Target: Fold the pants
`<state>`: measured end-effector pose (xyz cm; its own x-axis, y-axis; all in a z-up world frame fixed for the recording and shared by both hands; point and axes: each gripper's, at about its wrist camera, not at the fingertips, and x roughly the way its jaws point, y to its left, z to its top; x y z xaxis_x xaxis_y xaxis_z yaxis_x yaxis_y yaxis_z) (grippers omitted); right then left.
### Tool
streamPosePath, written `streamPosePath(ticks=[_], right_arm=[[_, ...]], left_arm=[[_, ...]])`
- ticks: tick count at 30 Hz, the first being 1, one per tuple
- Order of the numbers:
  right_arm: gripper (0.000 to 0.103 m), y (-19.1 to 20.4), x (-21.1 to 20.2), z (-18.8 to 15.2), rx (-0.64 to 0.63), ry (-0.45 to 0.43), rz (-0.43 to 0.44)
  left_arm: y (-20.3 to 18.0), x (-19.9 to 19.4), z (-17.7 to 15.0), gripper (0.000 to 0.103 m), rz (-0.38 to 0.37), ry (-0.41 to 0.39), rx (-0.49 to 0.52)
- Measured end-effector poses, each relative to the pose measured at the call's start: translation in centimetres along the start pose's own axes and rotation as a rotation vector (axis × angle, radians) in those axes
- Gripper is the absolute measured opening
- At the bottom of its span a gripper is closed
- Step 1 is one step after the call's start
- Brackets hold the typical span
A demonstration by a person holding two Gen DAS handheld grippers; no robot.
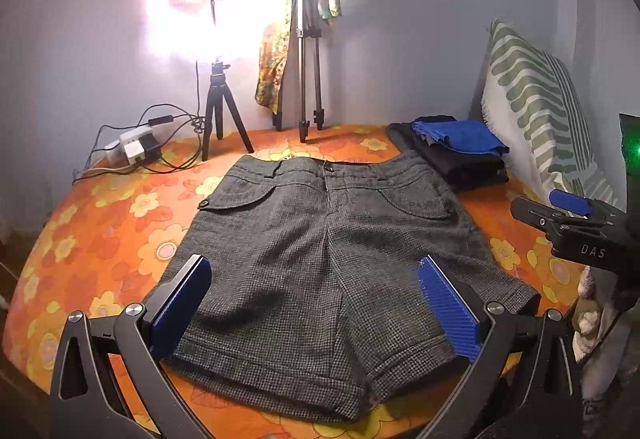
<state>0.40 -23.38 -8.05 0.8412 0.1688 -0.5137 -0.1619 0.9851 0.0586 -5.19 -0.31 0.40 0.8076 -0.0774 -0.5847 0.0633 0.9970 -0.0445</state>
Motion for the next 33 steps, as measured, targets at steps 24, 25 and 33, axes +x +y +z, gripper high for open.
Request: streamPosePath(ticks=[24,25,33], right_arm=[[0.092,-7.1,1.3,2.4,0.204,0.046,0.026],[0.092,-7.6,1.4,2.5,0.217,0.049,0.028],[0.091,-10.7,3.2,3.4,0.235,0.097,0.030]], left_arm=[[-5.7,1.8,-1.3,0.085,-0.275,0.097,0.102],[-6.6,1.9,-1.4,0.085,-0.297,0.106,0.123],[-13.2,2.8,-3.1,0.079,-0.410,0.173,0.284]])
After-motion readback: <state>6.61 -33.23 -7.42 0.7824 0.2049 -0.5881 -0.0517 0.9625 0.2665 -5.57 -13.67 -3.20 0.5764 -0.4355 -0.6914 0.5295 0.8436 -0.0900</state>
